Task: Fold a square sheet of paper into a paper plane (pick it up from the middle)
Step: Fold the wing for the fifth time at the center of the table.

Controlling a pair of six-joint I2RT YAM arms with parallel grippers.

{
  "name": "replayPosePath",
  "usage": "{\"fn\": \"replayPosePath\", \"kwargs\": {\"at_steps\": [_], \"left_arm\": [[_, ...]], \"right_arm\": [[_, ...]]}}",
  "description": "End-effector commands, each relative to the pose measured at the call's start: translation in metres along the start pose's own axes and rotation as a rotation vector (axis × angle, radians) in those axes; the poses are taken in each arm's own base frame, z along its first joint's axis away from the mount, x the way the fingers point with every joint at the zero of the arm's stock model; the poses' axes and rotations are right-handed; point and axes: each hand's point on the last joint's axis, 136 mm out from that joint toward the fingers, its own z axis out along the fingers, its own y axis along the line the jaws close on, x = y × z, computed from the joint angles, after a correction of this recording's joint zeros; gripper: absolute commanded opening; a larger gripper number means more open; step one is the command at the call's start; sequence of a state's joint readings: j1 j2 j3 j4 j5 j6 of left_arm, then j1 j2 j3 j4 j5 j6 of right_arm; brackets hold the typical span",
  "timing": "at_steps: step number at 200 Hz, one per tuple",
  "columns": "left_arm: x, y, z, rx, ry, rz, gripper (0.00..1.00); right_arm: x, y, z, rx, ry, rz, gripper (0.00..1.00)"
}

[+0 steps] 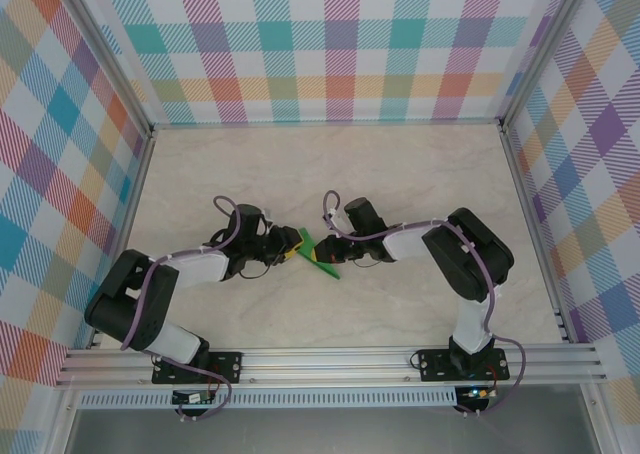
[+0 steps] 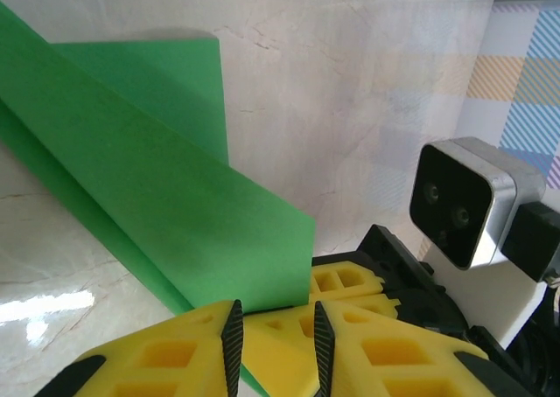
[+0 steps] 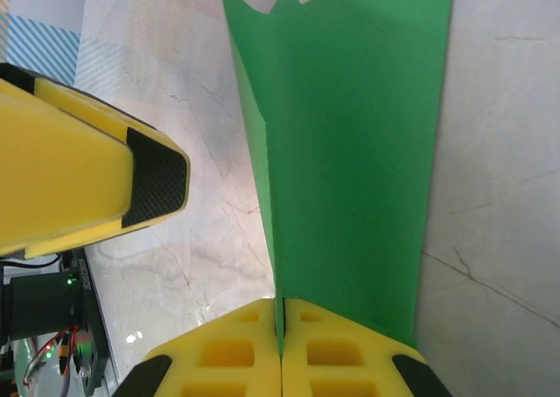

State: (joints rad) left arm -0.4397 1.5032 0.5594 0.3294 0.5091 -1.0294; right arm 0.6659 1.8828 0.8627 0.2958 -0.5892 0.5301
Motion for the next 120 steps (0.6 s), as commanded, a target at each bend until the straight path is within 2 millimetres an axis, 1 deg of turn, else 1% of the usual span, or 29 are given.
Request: {"fn": "replayPosePath", "kwargs": {"at_steps": [1, 41, 69, 120], "left_arm": [[0.005, -0.007, 0.006, 0.033, 0.022, 0.018, 0.29], [0.007, -0.002, 0.012, 0.02, 0.035, 0.022, 0.27], [0.007, -0.005, 0.015, 0.026, 0.038, 0.033, 0.26], [0.005, -0.002, 0.023, 0.006, 0.048, 0.047, 0.24]], "right_arm": [[-0.005, 0.003, 0.002, -0.026, 0.016, 0.035, 0.05], [0.001, -0.004, 0.005, -0.005, 0.044, 0.047, 0.05], [0.004, -0.008, 0.006, 0.009, 0.06, 0.049, 0.06], [0.006, -0.01, 0.007, 0.018, 0.076, 0.053, 0.07]]}}
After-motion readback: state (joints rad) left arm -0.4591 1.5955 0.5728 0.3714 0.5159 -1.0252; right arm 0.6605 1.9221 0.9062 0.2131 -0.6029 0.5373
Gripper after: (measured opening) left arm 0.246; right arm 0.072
